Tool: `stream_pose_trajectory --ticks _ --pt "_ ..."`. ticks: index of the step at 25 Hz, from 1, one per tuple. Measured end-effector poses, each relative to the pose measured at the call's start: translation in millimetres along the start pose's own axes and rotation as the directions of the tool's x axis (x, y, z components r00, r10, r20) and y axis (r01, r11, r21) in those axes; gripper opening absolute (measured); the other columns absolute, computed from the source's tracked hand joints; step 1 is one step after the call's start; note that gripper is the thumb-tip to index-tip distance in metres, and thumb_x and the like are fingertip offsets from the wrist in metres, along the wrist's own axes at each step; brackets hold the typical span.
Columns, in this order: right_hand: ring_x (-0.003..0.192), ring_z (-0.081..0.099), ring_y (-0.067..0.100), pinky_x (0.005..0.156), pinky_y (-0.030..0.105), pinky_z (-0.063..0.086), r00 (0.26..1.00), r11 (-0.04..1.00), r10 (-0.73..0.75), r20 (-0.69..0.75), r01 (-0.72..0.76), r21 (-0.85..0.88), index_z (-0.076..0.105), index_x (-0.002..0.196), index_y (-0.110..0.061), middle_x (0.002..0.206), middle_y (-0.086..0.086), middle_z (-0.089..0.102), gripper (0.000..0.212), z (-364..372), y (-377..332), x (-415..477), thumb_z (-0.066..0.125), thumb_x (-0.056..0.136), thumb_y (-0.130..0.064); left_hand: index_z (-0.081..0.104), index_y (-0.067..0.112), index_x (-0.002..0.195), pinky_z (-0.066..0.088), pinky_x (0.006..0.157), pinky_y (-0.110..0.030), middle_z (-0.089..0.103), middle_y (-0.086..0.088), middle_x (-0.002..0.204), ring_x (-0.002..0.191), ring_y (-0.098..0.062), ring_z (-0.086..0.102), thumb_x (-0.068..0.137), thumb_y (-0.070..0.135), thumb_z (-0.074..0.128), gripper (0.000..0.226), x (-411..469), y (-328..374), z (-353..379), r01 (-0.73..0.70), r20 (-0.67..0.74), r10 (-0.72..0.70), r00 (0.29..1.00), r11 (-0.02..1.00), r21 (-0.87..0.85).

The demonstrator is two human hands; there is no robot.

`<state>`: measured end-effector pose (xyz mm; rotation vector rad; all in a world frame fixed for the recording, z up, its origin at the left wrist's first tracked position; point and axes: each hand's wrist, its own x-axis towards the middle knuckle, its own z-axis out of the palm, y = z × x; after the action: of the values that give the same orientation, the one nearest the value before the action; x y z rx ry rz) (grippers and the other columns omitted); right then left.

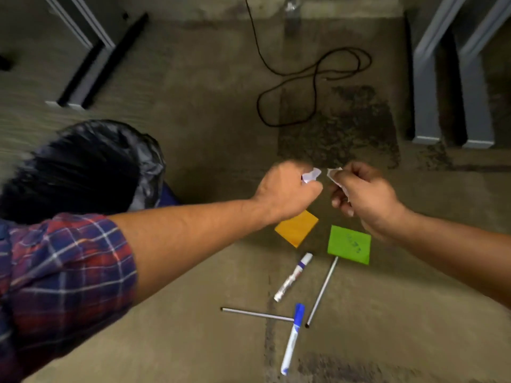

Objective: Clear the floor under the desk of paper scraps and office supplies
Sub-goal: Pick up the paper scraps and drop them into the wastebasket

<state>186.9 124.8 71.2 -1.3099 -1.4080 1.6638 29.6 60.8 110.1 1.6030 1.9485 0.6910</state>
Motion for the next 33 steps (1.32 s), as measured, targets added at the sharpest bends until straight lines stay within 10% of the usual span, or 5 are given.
stream_pose_trajectory --ticks 5,11,18,25,33 --pt "0.043 0.052 0.024 0.035 0.023 0.03 0.972 0.985 -0.168 0.163 0.173 -0.021 0.054 0.07 -0.016 0.059 0.01 0.061 0.025 88 -89 1 0.06 0.092 -0.028 0.048 0.017 0.055 0.033 0.049 -0.031 0.043 0.007 0.053 0.053 -0.009 0.039 0.079 0.015 0.063 0.029 -2 1 -114 -0.016 -0.261 -0.073 0.963 0.946 -0.325" --pt "0.052 0.063 0.013 0.05 0.031 0.048 0.866 0.889 -0.396 0.306 0.444 -0.107 0.064 0.077 -0.013 0.06 0.002 0.066 0.027 224 -162 -22 0.06 0.095 -0.033 0.034 0.024 0.051 0.025 0.05 -0.037 0.029 0.0 0.055 0.054 -0.02 0.03 0.088 0.042 0.073 0.057 -63 -61 -234 0.026 -0.532 -0.291 0.795 0.893 -0.45" --pt "0.095 0.071 0.029 0.086 0.044 0.057 0.808 0.884 -0.25 0.534 0.415 -0.213 0.069 0.111 -0.022 0.103 0.005 0.074 0.027 343 -157 -46 0.048 0.096 -0.014 0.063 0.018 0.079 0.039 0.036 -0.029 0.058 0.006 0.05 0.045 -0.016 0.056 0.082 0.033 0.064 0.016 -129 -160 -264 0.301 -0.585 -0.562 0.585 0.82 -0.487" --pt "0.094 0.064 0.01 0.081 0.028 0.053 0.785 0.869 -0.209 0.583 0.423 -0.258 0.066 0.124 -0.023 0.101 -0.011 0.069 0.027 351 -142 -38 0.055 0.099 -0.022 0.07 0.035 0.096 0.048 0.073 -0.027 0.074 0.012 0.097 0.091 -0.005 0.069 0.082 0.038 0.063 0.016 -140 -192 -254 0.455 -0.526 -0.618 0.585 0.786 -0.418" --pt "0.079 0.06 -0.01 0.07 0.005 0.044 0.739 0.747 -0.492 0.46 0.63 -0.213 0.071 0.105 -0.02 0.089 -0.015 0.067 0.012 264 -143 -8 0.063 0.096 -0.018 0.067 0.03 0.108 0.055 0.083 -0.026 0.072 0.009 0.102 0.097 -0.008 0.069 0.09 0.047 0.064 0.024 -96 -136 -235 0.167 -0.624 -0.262 0.736 0.964 -0.208"
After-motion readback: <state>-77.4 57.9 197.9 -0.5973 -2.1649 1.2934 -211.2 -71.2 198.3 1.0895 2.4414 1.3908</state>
